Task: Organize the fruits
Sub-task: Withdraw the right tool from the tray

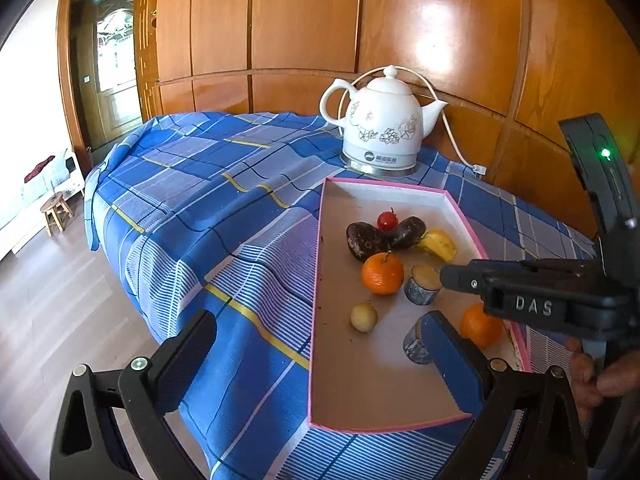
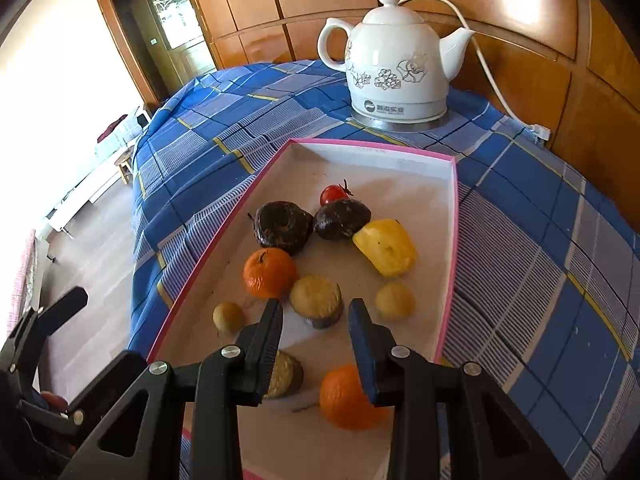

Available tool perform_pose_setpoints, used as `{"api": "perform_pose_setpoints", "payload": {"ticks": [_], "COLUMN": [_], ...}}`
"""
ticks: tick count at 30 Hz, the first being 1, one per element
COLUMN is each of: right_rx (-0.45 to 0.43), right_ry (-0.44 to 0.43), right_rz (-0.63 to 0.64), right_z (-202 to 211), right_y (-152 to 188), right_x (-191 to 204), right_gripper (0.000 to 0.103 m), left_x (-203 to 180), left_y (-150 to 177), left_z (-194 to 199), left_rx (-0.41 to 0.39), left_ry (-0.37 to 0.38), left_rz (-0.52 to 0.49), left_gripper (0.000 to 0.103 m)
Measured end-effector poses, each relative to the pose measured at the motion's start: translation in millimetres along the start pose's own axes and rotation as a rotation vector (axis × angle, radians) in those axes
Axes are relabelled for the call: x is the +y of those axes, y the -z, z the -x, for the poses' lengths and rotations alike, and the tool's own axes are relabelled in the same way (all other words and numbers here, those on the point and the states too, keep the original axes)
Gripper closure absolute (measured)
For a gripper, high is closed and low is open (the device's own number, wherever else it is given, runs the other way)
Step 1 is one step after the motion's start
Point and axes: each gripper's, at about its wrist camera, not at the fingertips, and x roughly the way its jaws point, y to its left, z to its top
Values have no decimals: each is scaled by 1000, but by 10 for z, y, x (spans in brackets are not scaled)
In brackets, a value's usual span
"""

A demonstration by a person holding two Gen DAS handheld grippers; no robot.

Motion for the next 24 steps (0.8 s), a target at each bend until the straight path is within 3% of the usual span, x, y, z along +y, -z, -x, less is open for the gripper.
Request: {"api": "perform_pose_setpoints", "payload": {"ticks": [12,24], "right_rx": [-56,-137], "right_ry": [54,167], "right_rz": [-39,-116], "right_z": [299,657], "right_y": [258,597], "right_x": [-38,-86], "right_gripper": [69,66], "left_x": [-125,-251], "left_y": [3,45], "left_z": [102,164], "left_rx": [-14,-21], "left_ry": [24,47], "left_rz": [-25,-50], "left_gripper": [0,0]}}
